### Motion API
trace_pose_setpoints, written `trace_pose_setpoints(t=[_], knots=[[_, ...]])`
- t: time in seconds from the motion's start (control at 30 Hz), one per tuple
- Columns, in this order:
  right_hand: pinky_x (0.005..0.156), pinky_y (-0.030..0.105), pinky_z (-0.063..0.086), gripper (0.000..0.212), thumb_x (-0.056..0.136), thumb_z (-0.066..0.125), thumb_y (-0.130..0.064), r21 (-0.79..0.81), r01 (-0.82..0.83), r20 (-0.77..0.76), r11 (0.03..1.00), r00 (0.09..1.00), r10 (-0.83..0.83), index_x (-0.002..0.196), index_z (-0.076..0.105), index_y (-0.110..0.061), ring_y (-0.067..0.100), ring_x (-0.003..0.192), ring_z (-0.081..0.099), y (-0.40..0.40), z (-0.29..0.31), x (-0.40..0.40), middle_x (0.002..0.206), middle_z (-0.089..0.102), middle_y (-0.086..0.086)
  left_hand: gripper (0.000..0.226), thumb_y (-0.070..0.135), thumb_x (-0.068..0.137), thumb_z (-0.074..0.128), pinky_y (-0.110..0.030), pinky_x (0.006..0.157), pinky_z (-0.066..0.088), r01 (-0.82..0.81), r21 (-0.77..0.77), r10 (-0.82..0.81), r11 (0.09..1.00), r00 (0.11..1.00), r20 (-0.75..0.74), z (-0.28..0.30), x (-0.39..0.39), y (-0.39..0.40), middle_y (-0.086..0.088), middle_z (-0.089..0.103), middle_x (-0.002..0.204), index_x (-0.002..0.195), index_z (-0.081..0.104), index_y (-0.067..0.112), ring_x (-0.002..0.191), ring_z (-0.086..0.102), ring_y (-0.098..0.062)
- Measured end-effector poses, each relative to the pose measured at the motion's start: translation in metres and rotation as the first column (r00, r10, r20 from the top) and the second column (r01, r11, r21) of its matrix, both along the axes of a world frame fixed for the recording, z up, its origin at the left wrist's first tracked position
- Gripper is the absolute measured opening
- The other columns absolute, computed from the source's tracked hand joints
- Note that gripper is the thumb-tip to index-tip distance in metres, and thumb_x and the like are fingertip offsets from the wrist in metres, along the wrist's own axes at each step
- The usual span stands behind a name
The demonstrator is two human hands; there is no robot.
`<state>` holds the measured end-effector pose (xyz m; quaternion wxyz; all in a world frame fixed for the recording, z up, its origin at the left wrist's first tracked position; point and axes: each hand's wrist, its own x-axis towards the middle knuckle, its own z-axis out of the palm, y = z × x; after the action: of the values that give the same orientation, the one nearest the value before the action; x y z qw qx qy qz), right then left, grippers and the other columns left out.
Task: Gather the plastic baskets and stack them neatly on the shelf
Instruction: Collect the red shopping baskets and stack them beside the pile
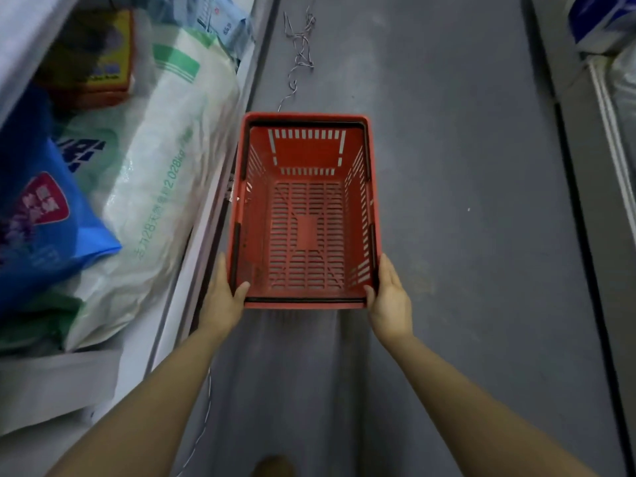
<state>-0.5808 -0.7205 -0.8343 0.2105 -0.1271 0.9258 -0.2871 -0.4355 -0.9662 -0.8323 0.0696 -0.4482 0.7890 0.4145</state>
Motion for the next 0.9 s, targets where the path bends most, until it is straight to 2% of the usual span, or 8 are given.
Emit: trace_pose_setpoints(t=[0.1, 0.23, 0.37, 0.5, 0.63, 0.77, 0.83, 0.9], knots=[[0.093, 0.034, 0.049, 0.084, 0.081, 0.048, 0.005, -0.136, 0.209, 0.084, 0.969, 0.977, -0.199, 0.152, 0.026, -0.033, 0.029, 0.107, 0.064, -0.006, 0.0, -0.005, 0.123, 0.067, 0.008, 0.08, 0.006, 0.1, 0.05, -0.052, 0.114, 0.036, -0.067, 0.063, 0.072, 0.996, 0.994, -0.076, -0.007, -0.003, -0.001, 0.0, 0.044, 0.154, 0.158, 0.009, 0.043, 0.137, 0.046, -0.026], [0.091, 0.026, 0.048, 0.078, 0.078, 0.042, 0.009, -0.184, 0.41, 0.122, 0.893, 0.911, -0.394, 0.145, 0.043, -0.032, 0.025, 0.1, 0.067, -0.01, 0.017, -0.009, 0.114, 0.071, 0.003, 0.09, -0.007, 0.094, 0.048, -0.056, 0.107, 0.046, -0.166, 0.219, 0.202, 0.961, 0.967, -0.153, 0.005, -0.007, -0.006, 0.01, 0.055, 0.143, 0.144, 0.029, 0.065, 0.128, 0.056, -0.022], [0.088, 0.022, 0.046, 0.073, 0.08, 0.04, 0.008, -0.226, 0.488, 0.162, 0.843, 0.872, -0.461, 0.141, 0.05, -0.03, 0.015, 0.088, 0.063, -0.003, 0.071, -0.009, 0.111, 0.072, 0.001, 0.087, -0.013, 0.091, 0.051, -0.056, 0.103, 0.049, -0.169, 0.359, 0.255, 0.918, 0.944, -0.21, 0.057, -0.028, -0.008, 0.005, 0.064, 0.137, 0.141, 0.043, 0.057, 0.123, 0.062, -0.022], [0.095, 0.032, 0.049, 0.068, 0.08, 0.044, 0.004, -0.249, 0.591, 0.178, 0.767, 0.807, -0.564, 0.139, 0.053, -0.029, 0.021, 0.098, 0.066, 0.019, 0.147, -0.003, 0.118, 0.07, 0.002, 0.084, -0.022, 0.086, 0.05, -0.057, 0.099, 0.051, -0.099, 0.423, 0.235, 0.901, 0.931, -0.281, 0.143, -0.064, -0.003, 0.001, 0.065, 0.136, 0.141, 0.053, 0.041, 0.119, 0.064, -0.026], [0.096, 0.037, 0.049, 0.068, 0.079, 0.052, 0.004, -0.268, 0.673, 0.157, 0.689, 0.736, -0.658, 0.138, 0.053, -0.031, 0.026, 0.108, 0.066, 0.05, 0.236, 0.011, 0.121, 0.069, 0.004, 0.082, -0.028, 0.081, 0.048, -0.056, 0.106, 0.046, 0.022, 0.417, 0.139, 0.909, 0.926, -0.351, 0.244, -0.095, 0.013, -0.007, 0.063, 0.138, 0.144, 0.051, 0.023, 0.123, 0.061, -0.029], [0.098, 0.034, 0.048, 0.056, 0.081, 0.068, -0.003, -0.405, 0.739, 0.15, 0.538, 0.634, -0.758, 0.131, 0.061, -0.027, 0.008, 0.101, 0.067, 0.088, 0.333, 0.025, 0.117, 0.071, -0.001, 0.082, -0.027, 0.08, 0.051, -0.054, 0.104, 0.048, 0.177, 0.384, 0.007, 0.906, 0.902, -0.433, 0.355, -0.123, 0.03, -0.003, 0.065, 0.135, 0.141, 0.056, 0.027, 0.121, 0.063, -0.027], [0.095, 0.028, 0.049, 0.043, 0.082, 0.073, -0.012, -0.477, 0.74, 0.167, 0.475, 0.607, -0.777, 0.12, 0.065, -0.031, -0.01, 0.084, 0.065, 0.106, 0.375, 0.025, 0.107, 0.073, -0.002, 0.082, -0.027, 0.081, 0.052, -0.05, 0.091, 0.056, 0.268, 0.363, -0.068, 0.892, 0.875, -0.479, 0.412, -0.137, 0.039, -0.003, 0.067, 0.132, 0.135, 0.059, 0.034, 0.111, 0.068, -0.025], [0.086, 0.017, 0.051, 0.034, 0.081, 0.075, -0.028, -0.515, 0.72, 0.126, 0.465, 0.6, -0.79, 0.106, 0.063, -0.048, -0.006, 0.078, 0.067, 0.125, 0.418, 0.017, 0.097, 0.075, -0.006, 0.077, -0.025, 0.082, 0.052, -0.035, 0.067, 0.062, 0.354, 0.35, -0.131, 0.867, 0.841, -0.525, 0.474, -0.151, 0.048, -0.001, 0.071, 0.124, 0.131, 0.06, 0.033, 0.092, 0.072, -0.019]])
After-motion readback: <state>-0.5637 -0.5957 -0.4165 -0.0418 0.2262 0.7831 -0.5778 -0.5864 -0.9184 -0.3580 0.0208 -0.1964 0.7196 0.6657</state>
